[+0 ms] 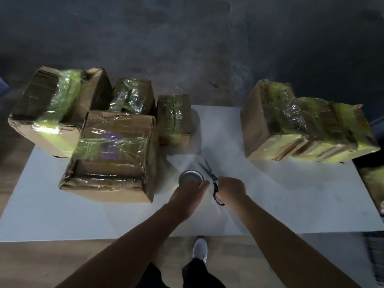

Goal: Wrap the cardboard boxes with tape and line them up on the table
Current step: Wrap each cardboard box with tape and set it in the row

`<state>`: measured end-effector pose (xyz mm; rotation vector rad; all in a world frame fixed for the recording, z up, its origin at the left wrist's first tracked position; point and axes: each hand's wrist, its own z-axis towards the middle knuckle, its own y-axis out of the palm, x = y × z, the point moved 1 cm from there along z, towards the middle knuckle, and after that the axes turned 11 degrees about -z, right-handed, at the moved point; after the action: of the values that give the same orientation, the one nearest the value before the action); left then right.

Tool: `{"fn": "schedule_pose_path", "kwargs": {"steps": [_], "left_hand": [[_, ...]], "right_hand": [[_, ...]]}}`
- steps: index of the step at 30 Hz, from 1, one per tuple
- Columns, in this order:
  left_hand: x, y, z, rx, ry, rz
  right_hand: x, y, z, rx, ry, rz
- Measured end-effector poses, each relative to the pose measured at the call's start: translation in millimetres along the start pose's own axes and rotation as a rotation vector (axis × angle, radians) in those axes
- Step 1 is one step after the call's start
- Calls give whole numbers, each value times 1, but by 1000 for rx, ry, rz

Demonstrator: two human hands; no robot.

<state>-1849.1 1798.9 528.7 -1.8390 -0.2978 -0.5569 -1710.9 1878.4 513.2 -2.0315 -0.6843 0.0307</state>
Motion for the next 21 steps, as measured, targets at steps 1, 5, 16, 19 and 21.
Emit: {"fn": "schedule_pose_path", "kwargs": {"steps": [1, 5, 16, 19, 21], "left_hand": [[-1, -1, -1, 9, 13, -4], [-3, -12, -10, 91, 31, -44], [11, -147, -62, 849, 20, -124], [-34, -163, -83, 855, -129, -18], [-51, -158, -92, 739, -149, 39]], "right_hand": [[-2, -2, 0, 12, -21, -72], [-9, -11, 0, 16, -98, -256], [-65, -142, -41, 379, -98, 409], [-98, -167, -57, 393, -156, 600], [-116, -178, -62, 327, -172, 748]]}}
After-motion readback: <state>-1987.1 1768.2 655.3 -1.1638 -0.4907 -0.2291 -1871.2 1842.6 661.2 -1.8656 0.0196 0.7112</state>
